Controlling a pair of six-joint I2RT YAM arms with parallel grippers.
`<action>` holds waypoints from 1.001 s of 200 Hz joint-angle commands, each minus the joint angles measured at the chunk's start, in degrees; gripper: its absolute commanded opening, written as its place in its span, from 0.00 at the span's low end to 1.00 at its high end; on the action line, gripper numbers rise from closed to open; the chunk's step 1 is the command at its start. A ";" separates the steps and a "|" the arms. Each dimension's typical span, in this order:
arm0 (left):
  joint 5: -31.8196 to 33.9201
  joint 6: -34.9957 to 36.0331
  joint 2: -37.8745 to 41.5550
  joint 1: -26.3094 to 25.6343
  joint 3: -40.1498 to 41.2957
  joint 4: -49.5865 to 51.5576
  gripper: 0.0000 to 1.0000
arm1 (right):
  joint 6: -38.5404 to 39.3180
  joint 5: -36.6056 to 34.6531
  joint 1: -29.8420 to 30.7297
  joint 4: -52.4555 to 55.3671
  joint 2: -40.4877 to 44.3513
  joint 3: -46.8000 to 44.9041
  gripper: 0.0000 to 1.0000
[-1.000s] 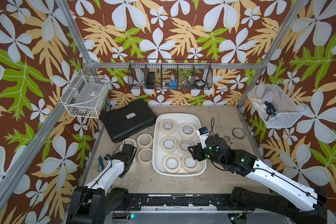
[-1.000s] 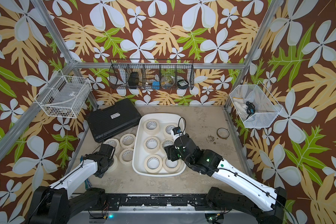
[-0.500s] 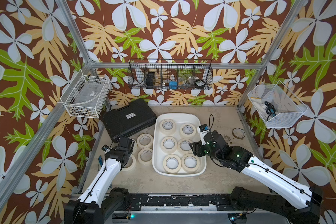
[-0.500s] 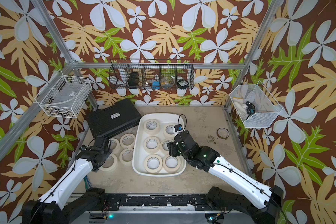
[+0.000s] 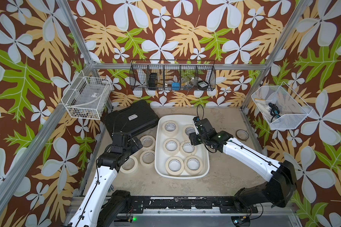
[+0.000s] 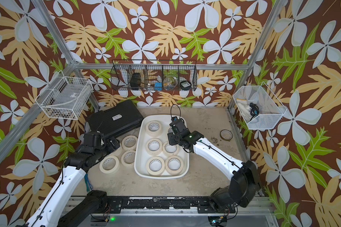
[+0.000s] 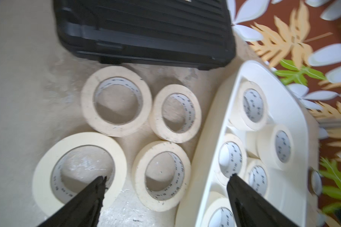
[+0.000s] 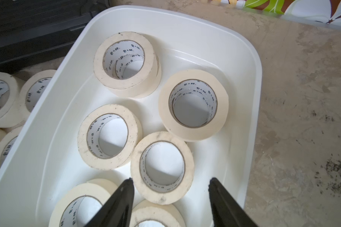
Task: Take out the art tape in the storage box
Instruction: Pick up the art tape from the storage box.
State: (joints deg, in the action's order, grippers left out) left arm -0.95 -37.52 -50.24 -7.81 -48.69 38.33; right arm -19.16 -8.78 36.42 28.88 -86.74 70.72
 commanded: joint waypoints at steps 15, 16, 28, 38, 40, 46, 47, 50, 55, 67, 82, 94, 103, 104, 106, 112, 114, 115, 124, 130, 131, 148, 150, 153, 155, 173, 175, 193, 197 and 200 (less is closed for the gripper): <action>-12.59 5.51 0.89 -3.33 -1.05 -3.55 1.00 | 5.37 0.59 -1.86 4.16 -8.43 6.55 0.61; -12.55 5.52 0.87 -3.52 -1.10 -3.58 1.00 | 5.41 0.51 -1.92 4.21 -8.70 6.72 0.61; -12.32 5.25 0.59 -5.71 -1.24 -3.55 1.00 | 5.96 -0.45 -2.51 4.51 -11.00 8.49 0.61; -12.00 4.99 0.26 -7.42 -1.15 -3.53 1.00 | 6.44 -0.83 -3.18 4.82 -12.62 10.06 0.61; -11.91 4.97 0.17 -7.77 -1.15 -3.52 1.00 | 6.49 -0.90 -3.31 4.90 -12.85 10.34 0.61; -11.80 4.84 -0.01 -8.60 -1.07 -3.52 1.00 | 6.66 -1.13 -3.74 5.20 -13.85 11.28 0.61; -11.75 4.79 -0.02 -8.70 -1.07 -3.52 1.00 | 6.76 -1.14 -3.82 5.25 -14.01 11.46 0.61; -11.71 4.68 -0.10 -9.05 -0.99 -3.54 1.00 | 6.81 -1.22 -4.03 5.49 -14.44 11.82 0.61; -11.71 4.49 -0.19 -9.72 -0.85 -3.65 1.00 | 7.04 -1.25 -4.45 5.61 -15.05 12.54 0.62; -11.63 4.21 -0.20 -11.08 -0.46 -3.99 1.00 | 7.38 -0.80 -5.54 5.61 -16.26 13.87 0.61; -11.53 3.78 -0.04 -12.48 -0.04 -4.39 0.99 | 7.89 0.47 -6.87 5.44 -17.72 15.21 0.61; -11.53 3.44 0.26 -13.00 0.33 -4.73 0.99 | 8.58 0.78 -7.85 5.22 -18.93 16.09 0.62; -11.76 3.41 0.52 -13.19 0.50 -4.87 0.98 | 8.98 1.15 -8.60 5.23 -19.98 16.74 0.62; -11.78 3.37 0.55 -13.19 0.51 -4.90 0.98 | 8.98 1.15 -8.60 5.23 -19.98 16.74 0.62; -11.79 3.38 0.64 -13.24 0.52 -4.99 0.98 | 9.04 1.39 -8.90 5.30 -20.30 17.00 0.62; -11.94 3.40 0.77 -13.19 0.61 -5.08 0.98 | 9.21 1.71 -9.21 5.35 -20.89 17.46 0.62; -12.03 3.39 0.87 -13.19 0.68 -5.16 0.98 | 9.22 1.80 -9.41 5.38 -21.16 17.57 0.61; -12.04 3.36 0.90 -13.19 0.69 -5.18 0.98 | 9.27 1.86 -9.51 5.39 -21.35 17.59 0.61; -12.23 3.33 1.17 -13.31 0.78 -5.31 0.98 | 9.37 2.21 -10.15 5.63 -22.48 18.32 0.61; -12.32 3.29 1.29 -13.28 0.79 -5.29 0.97 | 9.48 2.65 -10.47 5.94 -23.23 18.84 0.60; -12.32 3.26 1.29 -13.28 0.83 -5.33 0.97 | 9.44 2.68 -10.57 6.02 -23.35 18.93 0.60; -12.54 3.06 1.46 -13.29 1.05 -5.37 0.97 | 9.32 3.88 -11.49 6.27 -24.92 19.95 0.58; -12.57 3.06 1.46 -13.33 1.05 -5.37 0.97 | 9.32 4.15 -11.65 6.27 -25.07 20.06 0.58; -12.58 3.06 1.46 -13.34 1.13 -5.37 0.97 | 9.44 4.46 -11.78 6.31 -25.25 20.15 0.58; -12.63 3.00 1.46 -13.34 1.18 -5.37 0.96 | 9.43 4.71 -11.87 6.35 -25.41 20.22 0.57; -13.22 2.93 1.61 -13.28 1.57 -5.52 0.96 | 9.75 6.23 -12.14 7.13 -27.07 21.55 0.54; -13.38 2.97 1.63 -13.30 1.64 -5.54 0.95 | 9.75 6.23 -12.16 7.28 -27.30 21.69 0.53; -14.58 2.27 2.01 -13.31 2.09 -6.22 0.95 | 9.93 5.58 -12.23 8.45 -29.10 23.54 0.52; -14.68 2.12 2.18 -13.29 2.17 -6.39 0.95 | 9.93 5.19 -12.21 8.73 -29.41 23.95 0.52; -14.73 2.10 2.31 -13.33 2.19 -6.42 0.95 | 9.93 4.87 -12.17 8.88 -29.59 24.10 0.51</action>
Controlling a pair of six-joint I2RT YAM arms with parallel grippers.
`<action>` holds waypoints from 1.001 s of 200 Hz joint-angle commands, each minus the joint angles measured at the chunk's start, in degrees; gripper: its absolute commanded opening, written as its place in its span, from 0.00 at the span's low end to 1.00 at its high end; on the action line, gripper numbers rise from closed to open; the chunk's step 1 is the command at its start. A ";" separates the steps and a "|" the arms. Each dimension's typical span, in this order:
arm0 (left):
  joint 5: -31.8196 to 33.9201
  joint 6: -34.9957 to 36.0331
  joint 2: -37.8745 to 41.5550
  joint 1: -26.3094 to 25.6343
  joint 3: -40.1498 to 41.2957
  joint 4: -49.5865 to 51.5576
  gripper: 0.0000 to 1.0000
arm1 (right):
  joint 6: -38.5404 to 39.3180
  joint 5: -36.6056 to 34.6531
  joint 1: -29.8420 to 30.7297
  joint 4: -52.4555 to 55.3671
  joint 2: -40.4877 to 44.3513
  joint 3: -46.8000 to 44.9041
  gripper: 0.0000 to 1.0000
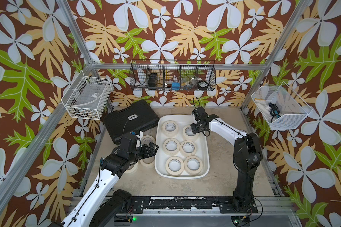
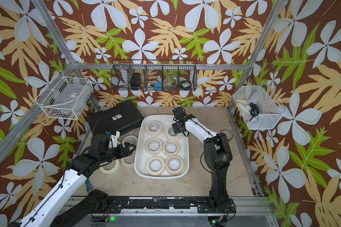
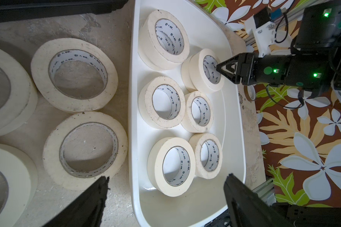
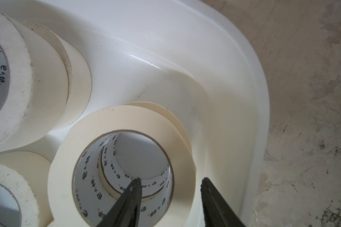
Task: Take out the art tape in the storage box
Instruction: Pick up the art tape from the storage box.
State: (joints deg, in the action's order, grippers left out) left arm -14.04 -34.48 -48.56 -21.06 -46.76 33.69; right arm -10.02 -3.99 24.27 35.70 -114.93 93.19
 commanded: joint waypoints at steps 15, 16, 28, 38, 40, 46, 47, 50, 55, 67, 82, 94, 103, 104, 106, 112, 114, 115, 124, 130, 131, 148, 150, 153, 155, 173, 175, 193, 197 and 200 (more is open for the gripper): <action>-1.69 -1.06 1.23 -0.04 0.18 -1.88 0.95 | 0.69 -1.28 -0.15 2.27 -2.09 2.41 0.52; -1.69 -1.04 1.29 -0.08 0.18 -1.88 0.95 | 0.66 -1.37 -0.12 2.27 -2.16 2.42 0.52; -1.73 -0.98 1.60 -0.09 0.09 -1.88 0.94 | 0.22 -2.40 -0.31 2.91 -2.93 2.92 0.52; -1.54 -0.85 1.62 -0.04 -0.15 -1.63 0.94 | -0.38 -2.76 -0.43 4.02 -3.73 3.93 0.52; -1.52 -0.85 1.62 -0.06 -0.16 -1.55 0.94 | -0.47 -2.84 -0.51 4.20 -3.83 4.04 0.52; -1.58 -0.84 1.60 -0.04 -0.26 -1.52 0.94 | -0.51 -2.87 -0.49 4.45 -4.12 4.35 0.52; -1.63 -0.85 1.61 -0.04 -0.26 -1.52 0.94 | -0.52 -2.87 -0.47 4.46 -4.09 4.40 0.52; -1.77 -0.81 1.57 -0.04 -0.32 -1.59 0.94 | -0.52 -2.82 -0.50 4.46 -4.23 4.45 0.52; -1.98 -0.85 1.50 -0.03 -0.35 -1.61 0.94 | -0.55 -2.78 -0.46 4.46 -4.33 4.54 0.52; -2.52 -0.83 1.38 -0.03 -0.69 -1.65 0.94 | -0.61 -2.78 -0.51 4.46 -4.25 4.63 0.52; -2.64 -0.64 1.27 -0.04 -1.13 -1.53 0.94 | -0.61 -3.18 -0.49 4.37 -3.81 4.70 0.52; -2.65 -0.60 1.36 -0.03 -1.31 -1.52 0.94 | -0.57 -2.77 -0.54 4.19 -3.22 4.81 0.52; -2.64 -0.63 1.42 -0.03 -1.39 -1.52 0.94 | -0.56 -1.90 -0.46 3.90 -2.71 4.60 0.52; -2.60 -0.66 1.39 -0.03 -1.35 -1.52 0.94 | -0.54 -1.81 -0.50 3.87 -2.64 4.62 0.52; -2.58 -0.63 1.43 -0.08 -1.32 -1.52 0.94 | -0.57 -1.53 -0.51 3.79 -2.48 4.56 0.52; -2.58 -0.65 1.45 -0.10 -1.31 -1.52 0.94 | -0.53 -0.98 -0.49 3.63 -1.96 4.48 0.52; -2.57 -0.60 1.42 -0.07 -1.31 -1.52 0.94 | -0.55 -0.81 -0.51 3.62 -1.85 4.40 0.52; -2.57 -0.60 1.43 -0.10 -1.31 -1.52 0.94 | -0.54 -0.78 -0.48 3.56 -1.77 4.39 0.52; -2.57 -0.53 1.21 -0.03 -1.23 -1.52 0.94 | -0.55 -0.44 -0.46 3.26 -1.08 4.18 0.53; -2.57 -0.57 1.23 -0.03 -1.23 -1.52 0.94 | -0.55 -0.55 -0.52 3.07 -0.64 3.95 0.53; -2.57 -0.58 1.20 -0.03 -1.23 -1.52 0.94 | -0.58 -0.57 -0.49 3.02 -0.59 3.89 0.53; -2.70 -0.53 1.01 -0.04 -1.14 -1.57 0.94 | -0.20 -1.59 -0.50 2.62 -0.27 3.89 0.54; -2.73 -0.51 1.01 -0.08 -1.14 -1.60 0.94 | -0.16 -1.73 -0.53 2.62 -0.28 3.92 0.54; -2.74 -0.50 0.96 -0.12 -1.14 -1.61 0.94 | -0.04 -1.85 -0.54 2.62 -0.39 3.97 0.54; -2.74 -0.50 0.93 -0.06 -1.14 -1.61 0.94 | 0.04 -1.95 -0.54 2.62 -0.49 4.01 0.54; -2.66 -0.33 0.85 -0.06 -1.05 -1.66 0.94 | 0.10 -1.64 -0.72 3.37 -1.88 5.12 0.54; -2.59 -0.35 0.77 -0.11 -1.05 -1.62 0.94 | 0.09 -1.50 -0.83 3.46 -2.03 5.20 0.54; -2.54 -0.10 0.81 -0.04 -0.68 -1.74 0.94 | -0.04 -0.98 -0.90 3.72 -3.06 5.71 0.54; -2.48 -0.06 0.75 -0.05 -0.57 -1.74 0.94 | -0.04 -0.94 -0.92 3.61 -3.18 5.69 0.54; -2.48 -0.06 0.74 -0.05 -0.48 -1.71 0.94 | 0.00 -0.89 -0.97 3.47 -3.25 5.69 0.54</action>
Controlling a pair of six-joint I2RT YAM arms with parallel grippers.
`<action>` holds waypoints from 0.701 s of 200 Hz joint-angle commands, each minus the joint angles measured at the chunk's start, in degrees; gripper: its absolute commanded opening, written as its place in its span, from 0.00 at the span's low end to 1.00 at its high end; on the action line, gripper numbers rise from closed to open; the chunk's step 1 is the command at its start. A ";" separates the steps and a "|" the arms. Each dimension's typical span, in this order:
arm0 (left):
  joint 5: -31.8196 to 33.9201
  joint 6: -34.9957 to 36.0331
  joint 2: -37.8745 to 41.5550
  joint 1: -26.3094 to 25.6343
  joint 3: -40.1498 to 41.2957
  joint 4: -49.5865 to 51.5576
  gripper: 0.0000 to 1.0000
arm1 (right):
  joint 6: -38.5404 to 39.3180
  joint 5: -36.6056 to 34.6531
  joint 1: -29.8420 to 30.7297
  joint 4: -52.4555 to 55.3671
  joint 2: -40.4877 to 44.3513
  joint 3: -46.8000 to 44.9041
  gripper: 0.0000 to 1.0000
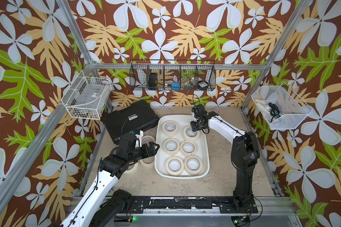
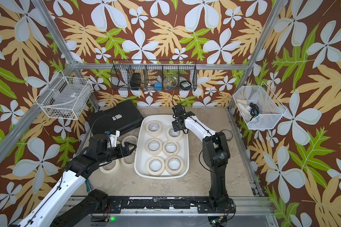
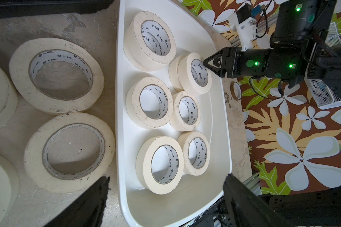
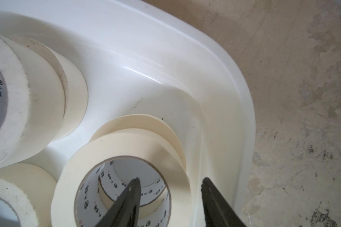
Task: Take out the art tape in the storage box
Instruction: Pick up the art tape from the storage box.
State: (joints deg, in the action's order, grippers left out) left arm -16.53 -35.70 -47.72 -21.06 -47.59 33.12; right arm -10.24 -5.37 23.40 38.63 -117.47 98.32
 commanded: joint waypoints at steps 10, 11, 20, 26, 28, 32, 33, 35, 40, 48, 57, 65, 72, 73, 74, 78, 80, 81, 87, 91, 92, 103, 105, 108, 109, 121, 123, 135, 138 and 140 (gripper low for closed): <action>0.01 1.16 -0.17 -0.06 0.63 -1.22 0.94 | 0.30 0.61 -0.10 0.45 -1.13 0.79 0.54; 0.01 1.16 -0.17 -0.05 0.69 -1.22 0.94 | 0.30 0.62 -0.15 0.46 -1.20 0.85 0.54; -0.08 1.10 -0.18 -0.04 0.99 -1.37 0.94 | 0.31 0.75 -0.15 0.48 -1.67 1.20 0.53; -0.12 1.03 -0.18 -0.03 1.16 -1.47 0.94 | 0.37 0.90 -0.23 0.61 -1.99 1.45 0.53; -0.15 1.04 -0.18 -0.06 1.23 -1.55 0.94 | 0.35 0.89 -0.23 0.69 -2.11 1.55 0.53; -0.16 0.98 -0.18 -0.04 1.34 -1.57 0.94 | 0.39 0.98 -0.24 0.81 -2.37 1.75 0.53; -0.16 0.99 -0.18 -0.04 1.35 -1.57 0.94 | 0.39 0.98 -0.26 0.86 -2.48 1.81 0.53; -0.14 0.94 -0.18 -0.04 1.43 -1.57 0.94 | 0.40 0.97 -0.21 0.90 -2.56 1.86 0.52; -0.25 0.94 -0.18 -0.05 1.45 -1.62 0.94 | 0.40 1.04 -0.22 1.07 -2.72 2.08 0.52; -0.23 0.90 -0.09 -0.04 1.54 -1.66 0.94 | 0.43 1.26 -0.30 1.03 -3.03 2.22 0.52; -0.25 0.79 -0.09 -0.04 1.63 -1.67 0.94 | 0.43 1.42 -0.28 0.85 -3.36 2.20 0.52; -0.25 0.75 0.00 -0.08 1.63 -1.75 0.94 | 0.39 1.49 -0.29 0.79 -3.64 2.18 0.51; -0.25 0.67 0.00 -0.05 1.63 -1.86 0.94 | 0.40 1.64 -0.35 0.77 -3.94 2.28 0.50; -0.21 0.61 0.04 -0.04 1.63 -1.85 0.94 | 0.40 1.70 -0.32 0.80 -3.97 2.29 0.50; -0.23 0.58 0.02 -0.04 1.63 -1.84 0.94 | 0.40 1.69 -0.34 0.81 -3.98 2.30 0.50; -0.25 0.63 0.02 -0.06 1.63 -1.84 0.94 | 0.40 1.69 -0.34 0.95 -4.12 2.40 0.49; -0.27 0.59 0.07 -0.04 1.63 -1.84 0.94 | 0.40 1.70 -0.30 1.04 -4.22 2.47 0.48; -0.22 0.61 0.08 -0.08 1.63 -1.84 0.94 | 0.35 1.73 -0.29 1.07 -4.29 2.48 0.48; -0.30 0.63 0.07 -0.05 1.63 -1.84 0.94 | 0.37 1.76 -0.30 1.18 -4.35 2.66 0.46; -0.29 0.57 0.03 -0.04 1.67 -1.84 0.94 | 0.37 1.84 -0.28 1.18 -4.43 2.66 0.44; -0.32 0.56 0.06 -0.04 1.65 -1.84 0.94 | 0.38 1.94 -0.33 1.18 -4.43 2.66 0.44; -0.26 0.60 0.17 -0.04 1.63 -1.84 0.94 | 0.39 2.28 -0.29 1.27 -4.28 2.73 0.37; -0.25 0.58 0.18 -0.03 1.63 -1.84 0.94 | 0.39 2.35 -0.29 1.27 -4.26 2.75 0.36; -0.25 0.55 0.18 -0.03 1.63 -1.84 0.94 | 0.39 2.44 -0.28 1.31 -4.18 2.75 0.34; -0.25 0.51 0.18 -0.08 1.63 -1.84 0.94 | 0.35 2.45 -0.28 1.34 -4.13 2.75 0.33; -0.23 0.44 0.19 -0.04 1.61 -1.86 0.94 | 0.37 2.98 -0.28 1.44 -3.63 2.76 0.25; -0.25 0.39 0.18 -0.03 1.56 -1.84 0.94 | 0.32 3.10 -0.30 1.49 -3.49 2.75 0.23; -0.16 0.33 0.18 -0.12 1.32 -1.82 0.94 | 0.22 3.54 -0.30 1.71 -2.67 2.50 0.18; -0.10 0.30 0.18 -0.12 1.28 -1.79 0.94 | 0.14 3.60 -0.29 1.71 -2.39 2.31 0.16; -0.08 0.29 0.09 -0.12 1.23 -1.82 0.94 | 0.09 3.69 -0.33 1.71 -2.17 2.25 0.16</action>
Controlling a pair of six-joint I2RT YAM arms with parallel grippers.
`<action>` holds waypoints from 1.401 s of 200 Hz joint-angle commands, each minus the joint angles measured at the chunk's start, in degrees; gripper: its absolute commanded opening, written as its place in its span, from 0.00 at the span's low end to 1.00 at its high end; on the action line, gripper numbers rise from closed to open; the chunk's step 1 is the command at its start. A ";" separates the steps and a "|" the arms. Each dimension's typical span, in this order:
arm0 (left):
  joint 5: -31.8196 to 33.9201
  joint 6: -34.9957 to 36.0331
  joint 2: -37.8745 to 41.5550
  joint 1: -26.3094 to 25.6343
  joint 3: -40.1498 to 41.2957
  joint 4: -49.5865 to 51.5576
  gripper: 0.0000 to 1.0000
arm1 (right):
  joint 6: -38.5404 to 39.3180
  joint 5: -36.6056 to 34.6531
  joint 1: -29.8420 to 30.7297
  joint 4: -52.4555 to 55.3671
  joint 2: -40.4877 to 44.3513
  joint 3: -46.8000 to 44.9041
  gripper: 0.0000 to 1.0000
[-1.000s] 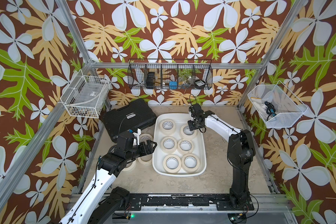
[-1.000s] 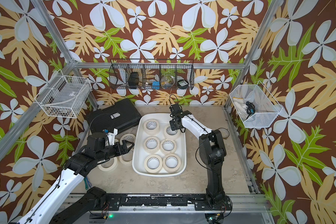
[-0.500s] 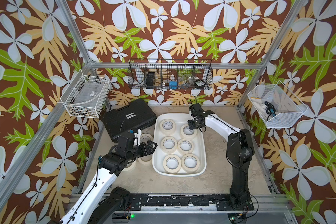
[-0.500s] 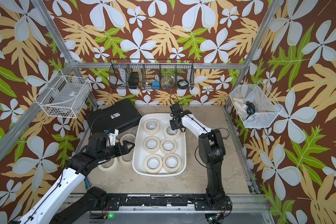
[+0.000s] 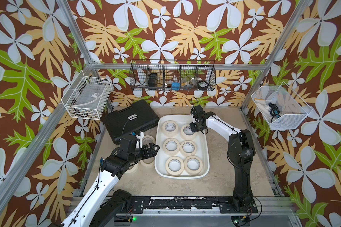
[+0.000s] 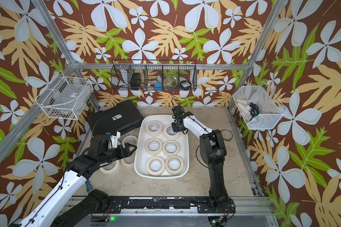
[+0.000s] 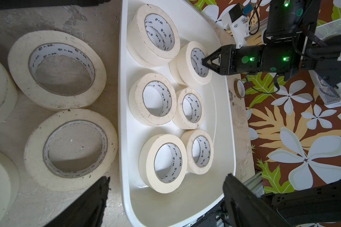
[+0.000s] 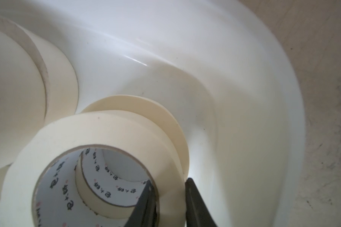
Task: Take out the art tape in the storage box
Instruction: Pick up the art tape from the storage box.
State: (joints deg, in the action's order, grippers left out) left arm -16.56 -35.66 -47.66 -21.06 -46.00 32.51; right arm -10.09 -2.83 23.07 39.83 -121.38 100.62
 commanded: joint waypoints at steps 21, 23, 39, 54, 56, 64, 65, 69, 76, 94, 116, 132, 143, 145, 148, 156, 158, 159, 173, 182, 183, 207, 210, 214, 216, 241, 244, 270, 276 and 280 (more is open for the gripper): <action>0.48 -0.01 -0.28 -0.47 -0.91 -1.25 0.94 | -0.54 2.01 0.14 0.69 4.30 -1.31 0.10; 0.54 -0.02 -0.25 -0.58 -1.04 -1.23 0.93 | -0.68 2.19 0.18 0.68 4.66 -1.48 0.10; 2.42 -0.10 -1.07 -2.03 -1.87 -1.22 0.93 | -1.06 2.48 0.47 0.76 7.45 -2.80 0.09; 4.48 -0.19 -2.50 -4.04 -3.04 -1.05 0.93 | -1.56 2.42 1.11 1.08 10.49 -4.24 0.08; 4.79 -0.22 -2.72 -4.35 -3.22 -1.05 0.93 | -1.64 2.46 1.19 1.11 10.87 -4.52 0.08; 5.88 -0.34 -3.79 -5.75 -4.00 -0.96 0.93 | -1.73 2.47 1.61 1.16 12.56 -5.48 0.08; 6.04 -0.36 -3.91 -5.97 -4.14 -0.96 0.93 | -1.71 2.43 1.66 1.18 12.74 -5.59 0.08; 6.71 -0.39 -4.49 -6.67 -4.57 -0.96 0.93 | -1.83 2.33 1.92 1.34 13.61 -6.03 0.08; 7.94 -0.53 -5.36 -8.07 -5.46 -0.96 0.93 | -2.14 2.06 2.43 1.70 14.98 -6.85 0.07; 11.97 -0.71 -7.82 -11.59 -8.14 -0.63 0.93 | -2.80 1.45 4.36 2.30 18.53 -9.55 0.06; 16.81 -0.21 -11.54 -15.42 -12.22 0.57 0.93 | -3.95 -0.17 7.46 2.79 22.80 -13.41 0.06; 20.07 -0.01 -14.23 -17.98 -14.82 1.64 0.93 | -5.36 -0.68 9.61 2.92 25.84 -16.34 0.06; 22.22 0.00 -16.01 -19.64 -16.35 1.98 0.92 | -6.31 -0.67 10.92 2.96 27.60 -17.90 0.06; 22.56 -0.02 -16.29 -19.83 -16.52 2.02 0.91 | -6.45 -0.68 11.18 2.90 27.93 -18.04 0.06; 23.09 0.05 -16.72 -20.37 -16.86 2.03 0.91 | -6.70 -0.75 11.53 2.96 28.41 -18.49 0.06; 24.68 0.20 -17.87 -21.65 -17.69 2.11 0.90 | -7.34 -0.69 12.56 2.80 29.58 -19.43 0.06; 25.03 0.21 -18.23 -22.01 -17.89 2.11 0.90 | -7.50 -0.51 12.78 2.75 29.86 -19.59 0.06; 25.23 0.27 -18.38 -22.14 -18.03 2.12 0.90 | -7.54 -0.47 12.91 2.73 30.00 -19.67 0.06; 27.76 0.84 -20.84 -24.17 -19.35 2.63 0.88 | -8.83 -0.33 14.64 2.53 31.61 -20.61 0.06; 28.99 1.10 -22.65 -24.98 -20.26 3.35 0.87 | -9.29 -0.48 15.80 2.57 32.39 -20.88 0.06; 29.06 1.11 -22.83 -25.08 -20.36 3.43 0.87 | -9.36 -0.49 15.92 2.59 32.46 -20.89 0.06; 31.52 1.33 -26.37 -26.93 -22.01 4.39 0.83 | -10.63 -1.43 18.16 2.62 33.81 -21.55 0.06; 31.74 1.36 -26.69 -27.08 -22.09 4.40 0.82 | -10.77 -1.54 18.35 2.62 33.91 -21.65 0.06; 32.06 1.38 -27.04 -27.39 -22.12 4.40 0.81 | -10.88 -1.77 18.69 2.69 34.01 -21.72 0.06; 32.17 1.38 -27.22 -27.42 -22.16 4.40 0.81 | -10.98 -1.86 18.81 2.77 34.02 -21.70 0.06; 33.29 1.62 -29.34 -27.98 -22.72 4.70 0.71 | -11.53 -2.51 19.92 3.75 33.93 -21.70 0.06; 33.47 1.58 -29.60 -27.98 -22.82 4.85 0.70 | -11.63 -2.59 20.11 3.76 33.93 -21.69 0.06; 34.81 1.63 -31.39 -28.77 -23.42 4.94 0.65 | -12.19 -2.96 20.78 3.77 33.96 -22.15 0.07; 35.04 1.57 -31.93 -28.99 -23.50 4.93 0.65 | -12.36 -2.96 20.92 3.76 33.93 -22.22 0.07; 35.16 1.53 -32.23 -29.14 -23.57 4.93 0.65 | -12.42 -2.97 20.96 3.76 33.84 -22.23 0.07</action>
State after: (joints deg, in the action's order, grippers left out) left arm 15.86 -34.44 -78.56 -49.54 -68.99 36.58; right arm -21.04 -5.67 43.53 43.79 -87.74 78.41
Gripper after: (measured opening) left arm 0.655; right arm 0.210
